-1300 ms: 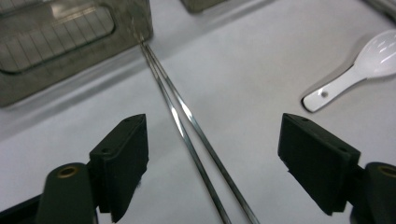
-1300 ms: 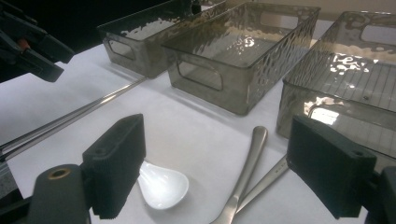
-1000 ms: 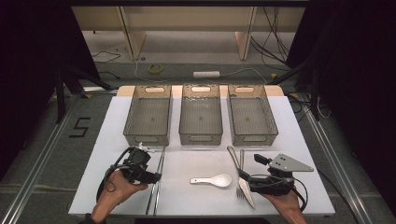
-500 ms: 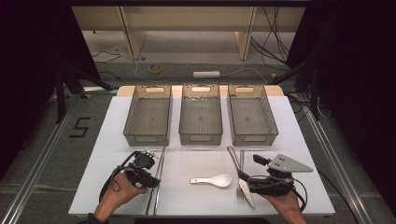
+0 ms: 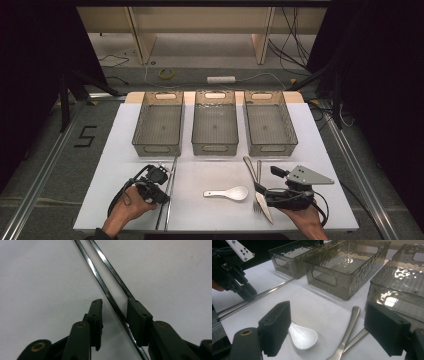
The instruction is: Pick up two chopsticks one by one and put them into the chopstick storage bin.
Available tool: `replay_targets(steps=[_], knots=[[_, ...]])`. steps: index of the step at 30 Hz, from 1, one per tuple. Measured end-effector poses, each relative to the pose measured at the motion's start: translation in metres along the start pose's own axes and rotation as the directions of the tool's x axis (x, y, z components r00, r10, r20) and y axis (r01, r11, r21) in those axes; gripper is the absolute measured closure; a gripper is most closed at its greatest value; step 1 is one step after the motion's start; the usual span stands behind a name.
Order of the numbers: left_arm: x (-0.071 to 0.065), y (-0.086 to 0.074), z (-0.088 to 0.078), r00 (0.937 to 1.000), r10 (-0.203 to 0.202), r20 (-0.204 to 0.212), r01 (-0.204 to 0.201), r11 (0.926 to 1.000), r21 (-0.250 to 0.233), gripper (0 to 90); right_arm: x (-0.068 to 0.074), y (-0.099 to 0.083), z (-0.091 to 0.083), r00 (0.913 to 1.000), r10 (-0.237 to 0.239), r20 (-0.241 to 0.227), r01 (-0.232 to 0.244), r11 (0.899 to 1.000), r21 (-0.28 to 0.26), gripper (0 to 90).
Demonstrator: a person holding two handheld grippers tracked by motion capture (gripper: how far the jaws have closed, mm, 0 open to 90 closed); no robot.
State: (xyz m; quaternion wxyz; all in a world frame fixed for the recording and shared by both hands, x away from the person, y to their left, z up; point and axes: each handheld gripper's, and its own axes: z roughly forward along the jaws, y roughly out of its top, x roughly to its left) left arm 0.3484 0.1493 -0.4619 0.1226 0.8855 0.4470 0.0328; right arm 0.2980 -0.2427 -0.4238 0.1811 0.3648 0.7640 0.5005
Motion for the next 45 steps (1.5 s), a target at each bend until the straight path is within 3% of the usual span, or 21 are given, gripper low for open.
replay_targets(steps=[3, 18, 35, 40, 45], knots=[[0.0005, -0.0004, 0.0000, 0.9999, 0.005, -0.009, -0.005, 1.0000, 0.000, 70.9, 0.0005, 0.0000, 0.0003, 1.0000, -0.001, -0.001, 0.001, 1.000, 0.002, 22.7], [-0.0004, -0.0015, 0.0001, 0.9994, 0.027, -0.022, -0.027, 0.9996, 0.005, 76.7, 0.0007, -0.0006, 0.0001, 1.0000, 0.000, -0.001, 0.000, 1.000, 0.006, 23.5], [0.0038, -0.0032, -0.0002, 1.0000, 0.002, 0.000, -0.002, 1.0000, -0.009, 84.6, 0.0012, -0.0012, 0.0019, 0.9999, -0.006, -0.009, 0.006, 1.000, 0.021, 23.6], [0.0043, -0.0035, -0.0006, 0.9999, 0.015, -0.001, -0.015, 0.9998, -0.010, 84.8, 0.0010, -0.0011, 0.0016, 0.9999, -0.005, -0.010, 0.005, 1.000, 0.021, 23.7], [0.0039, -0.0040, -0.0071, 0.9992, 0.033, -0.022, -0.034, 0.9979, -0.055, 84.9, 0.0006, -0.0012, 0.0016, 1.0000, -0.007, -0.004, 0.007, 1.000, 0.023, 23.7]])
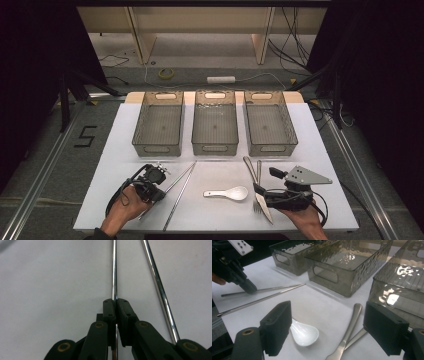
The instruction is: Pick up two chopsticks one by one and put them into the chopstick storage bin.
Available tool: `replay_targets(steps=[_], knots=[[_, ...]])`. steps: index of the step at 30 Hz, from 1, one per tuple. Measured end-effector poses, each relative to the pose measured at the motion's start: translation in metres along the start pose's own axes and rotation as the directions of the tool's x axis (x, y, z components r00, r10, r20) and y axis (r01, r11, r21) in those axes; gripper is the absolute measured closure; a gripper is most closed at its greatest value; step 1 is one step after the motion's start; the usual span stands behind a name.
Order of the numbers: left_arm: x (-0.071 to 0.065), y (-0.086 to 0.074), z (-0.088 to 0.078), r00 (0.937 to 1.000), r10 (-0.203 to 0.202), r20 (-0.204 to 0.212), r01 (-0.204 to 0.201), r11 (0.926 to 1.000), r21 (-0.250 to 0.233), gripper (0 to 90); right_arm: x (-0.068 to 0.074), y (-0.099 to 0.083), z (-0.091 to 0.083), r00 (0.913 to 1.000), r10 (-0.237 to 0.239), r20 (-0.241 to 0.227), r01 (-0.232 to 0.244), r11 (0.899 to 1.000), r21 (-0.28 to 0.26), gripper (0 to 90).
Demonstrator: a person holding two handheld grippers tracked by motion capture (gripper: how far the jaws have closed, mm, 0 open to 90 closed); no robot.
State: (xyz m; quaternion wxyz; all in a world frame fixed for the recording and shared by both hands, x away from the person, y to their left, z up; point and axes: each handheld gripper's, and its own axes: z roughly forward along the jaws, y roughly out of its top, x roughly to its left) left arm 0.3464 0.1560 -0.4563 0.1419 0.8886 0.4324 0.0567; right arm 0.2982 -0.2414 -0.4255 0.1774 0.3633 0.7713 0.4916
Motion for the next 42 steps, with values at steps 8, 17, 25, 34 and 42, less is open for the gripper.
replay_targets(steps=[8, 17, 25, 34, 42], knots=[[0.001, -0.001, -0.013, 0.9999, 0.008, 0.008, -0.008, 0.9974, -0.072, 85.0, 0.000, 0.000, 0.000, 1.0000, 0.006, -0.002, -0.006, 1.000, -0.006, 23.8], [0.007, -0.001, -0.034, 0.9984, 0.015, 0.054, -0.004, 0.9824, -0.186, 84.9, -0.002, 0.000, -0.001, 0.9999, 0.011, 0.002, -0.011, 1.000, -0.010, 23.7], [0.011, 0.006, -0.051, 0.9960, 0.024, 0.086, 0.003, 0.9568, -0.291, 85.0, -0.003, 0.000, -0.001, 0.9999, 0.014, 0.000, -0.014, 1.000, -0.016, 23.7], [0.029, 0.028, -0.077, 0.9992, -0.009, 0.039, 0.024, 0.9137, -0.406, 84.9, -0.003, 0.000, -0.002, 0.9998, 0.018, 0.002, -0.018, 1.000, -0.020, 23.8], [0.059, 0.048, -0.081, 0.9953, -0.097, -0.003, 0.083, 0.8703, -0.485, 84.9, -0.003, 0.000, -0.002, 0.9998, 0.022, 0.005, -0.022, 1.000, -0.022, 23.8]])
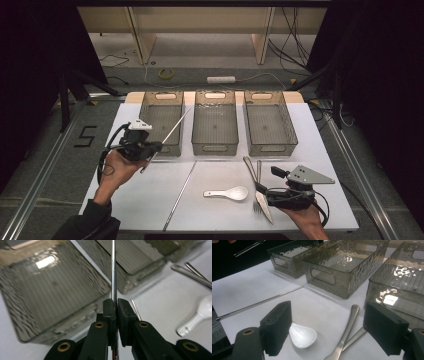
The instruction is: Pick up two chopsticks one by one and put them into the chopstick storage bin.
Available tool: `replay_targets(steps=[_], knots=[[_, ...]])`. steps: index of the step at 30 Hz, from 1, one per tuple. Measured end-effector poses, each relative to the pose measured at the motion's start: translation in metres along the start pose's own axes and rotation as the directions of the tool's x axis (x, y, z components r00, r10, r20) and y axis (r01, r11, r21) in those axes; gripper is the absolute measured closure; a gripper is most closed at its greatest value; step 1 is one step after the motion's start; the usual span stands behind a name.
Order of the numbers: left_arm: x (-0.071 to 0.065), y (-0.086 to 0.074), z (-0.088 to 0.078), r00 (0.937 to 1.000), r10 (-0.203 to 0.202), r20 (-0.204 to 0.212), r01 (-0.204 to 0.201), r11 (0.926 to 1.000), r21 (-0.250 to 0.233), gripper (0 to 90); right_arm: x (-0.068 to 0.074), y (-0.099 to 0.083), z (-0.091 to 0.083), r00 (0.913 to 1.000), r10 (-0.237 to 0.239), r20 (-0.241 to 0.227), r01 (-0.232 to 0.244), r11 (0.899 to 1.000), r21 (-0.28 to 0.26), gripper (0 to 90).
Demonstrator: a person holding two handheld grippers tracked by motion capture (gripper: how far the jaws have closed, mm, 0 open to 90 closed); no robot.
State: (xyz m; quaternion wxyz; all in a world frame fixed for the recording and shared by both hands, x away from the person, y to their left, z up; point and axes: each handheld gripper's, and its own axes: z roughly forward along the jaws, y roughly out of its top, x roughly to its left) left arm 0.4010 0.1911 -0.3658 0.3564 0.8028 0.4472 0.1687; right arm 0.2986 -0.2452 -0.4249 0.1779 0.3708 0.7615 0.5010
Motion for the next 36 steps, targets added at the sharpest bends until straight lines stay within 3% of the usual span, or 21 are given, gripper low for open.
replay_targets(steps=[9, 14, 22, 36], knots=[[0.031, 0.012, 0.013, 0.9950, -0.085, -0.052, 0.083, 0.9957, -0.041, 84.9, -0.001, 0.000, 0.000, 1.0000, 0.005, 0.000, -0.005, 1.000, -0.002, 23.8], [0.042, 0.018, 0.022, 0.9916, -0.103, -0.077, 0.101, 0.9943, -0.033, 84.9, -0.001, 0.000, 0.000, 1.0000, 0.005, -0.003, -0.005, 1.000, -0.003, 23.8], [0.061, 0.029, 0.035, 0.9836, -0.147, -0.104, 0.141, 0.9881, -0.061, 84.9, -0.001, -0.001, 0.001, 1.0000, 0.002, -0.005, -0.002, 1.000, 0.000, 23.8], [0.083, 0.039, 0.054, 0.9746, -0.176, -0.139, 0.169, 0.9836, -0.064, 84.8, -0.001, -0.001, 0.001, 1.0000, 0.002, -0.006, -0.002, 1.000, 0.003, 23.8]])
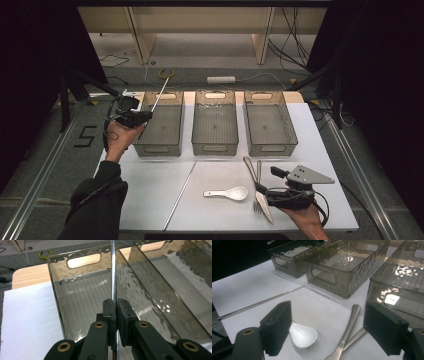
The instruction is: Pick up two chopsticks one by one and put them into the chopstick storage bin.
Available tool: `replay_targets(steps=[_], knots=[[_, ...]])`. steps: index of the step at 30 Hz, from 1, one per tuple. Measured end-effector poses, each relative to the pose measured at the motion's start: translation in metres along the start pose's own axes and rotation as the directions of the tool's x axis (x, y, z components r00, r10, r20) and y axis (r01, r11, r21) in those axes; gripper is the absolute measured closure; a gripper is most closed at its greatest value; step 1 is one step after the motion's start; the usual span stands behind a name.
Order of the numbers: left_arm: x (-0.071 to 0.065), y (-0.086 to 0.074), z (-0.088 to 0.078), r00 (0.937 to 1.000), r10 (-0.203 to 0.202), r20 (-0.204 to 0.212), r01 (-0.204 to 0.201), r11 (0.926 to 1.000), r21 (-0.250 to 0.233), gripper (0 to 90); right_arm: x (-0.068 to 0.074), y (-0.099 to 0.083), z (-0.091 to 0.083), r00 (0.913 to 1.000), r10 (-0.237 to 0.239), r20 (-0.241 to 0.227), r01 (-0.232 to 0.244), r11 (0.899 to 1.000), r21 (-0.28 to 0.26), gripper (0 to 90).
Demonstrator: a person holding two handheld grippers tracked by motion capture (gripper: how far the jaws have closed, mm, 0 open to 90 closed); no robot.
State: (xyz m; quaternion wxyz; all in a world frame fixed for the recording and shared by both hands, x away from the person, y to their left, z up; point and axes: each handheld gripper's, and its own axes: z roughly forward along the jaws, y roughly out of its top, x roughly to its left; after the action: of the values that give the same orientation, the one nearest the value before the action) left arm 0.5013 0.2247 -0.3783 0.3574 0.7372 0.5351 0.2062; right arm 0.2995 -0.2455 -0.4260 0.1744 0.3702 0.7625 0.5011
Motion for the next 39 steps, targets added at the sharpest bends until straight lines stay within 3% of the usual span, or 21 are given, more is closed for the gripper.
replay_targets(steps=[12, 23, 28, 31, 33, 36, 38, 39], knots=[[0.010, -0.009, 0.023, 0.9992, -0.034, -0.023, 0.035, 0.9988, 0.035, 84.8, 0.000, -0.001, 0.001, 1.0000, 0.001, -0.005, -0.001, 1.000, 0.004, 23.9], [0.014, -0.015, 0.032, 0.9976, -0.055, -0.043, 0.058, 0.9961, 0.067, 84.7, 0.000, 0.000, 0.000, 1.0000, 0.003, -0.005, -0.003, 1.000, 0.001, 23.9], [0.017, -0.019, 0.036, 0.9942, -0.096, -0.048, 0.100, 0.9917, 0.080, 82.8, 0.000, -0.001, 0.000, 1.0000, 0.005, -0.005, -0.005, 1.000, 0.000, 23.9], [0.017, -0.019, 0.032, 0.9932, -0.112, -0.033, 0.114, 0.9911, 0.069, 60.5, 0.000, -0.001, 0.000, 1.0000, 0.005, -0.005, -0.005, 1.000, 0.002, 23.9], [0.014, -0.019, 0.026, 0.9929, -0.118, -0.016, 0.119, 0.9911, 0.061, 53.0, 0.000, -0.001, 0.000, 1.0000, 0.006, -0.005, -0.006, 1.000, 0.000, 23.9], [0.007, -0.020, 0.015, 0.9932, -0.115, 0.020, 0.113, 0.9901, 0.084, 39.9, -0.001, -0.001, 0.000, 1.0000, 0.005, -0.003, -0.005, 1.000, 0.001, 23.9], [0.001, -0.021, 0.008, 0.9928, -0.111, 0.044, 0.108, 0.9912, 0.078, 35.6, -0.001, -0.001, 0.000, 1.0000, 0.007, -0.002, -0.007, 1.000, -0.002, 23.9], [-0.001, -0.020, 0.004, 0.9942, -0.096, 0.049, 0.091, 0.9911, 0.097, 33.2, -0.001, 0.000, -0.001, 1.0000, 0.009, -0.003, -0.009, 1.000, -0.001, 23.9]])
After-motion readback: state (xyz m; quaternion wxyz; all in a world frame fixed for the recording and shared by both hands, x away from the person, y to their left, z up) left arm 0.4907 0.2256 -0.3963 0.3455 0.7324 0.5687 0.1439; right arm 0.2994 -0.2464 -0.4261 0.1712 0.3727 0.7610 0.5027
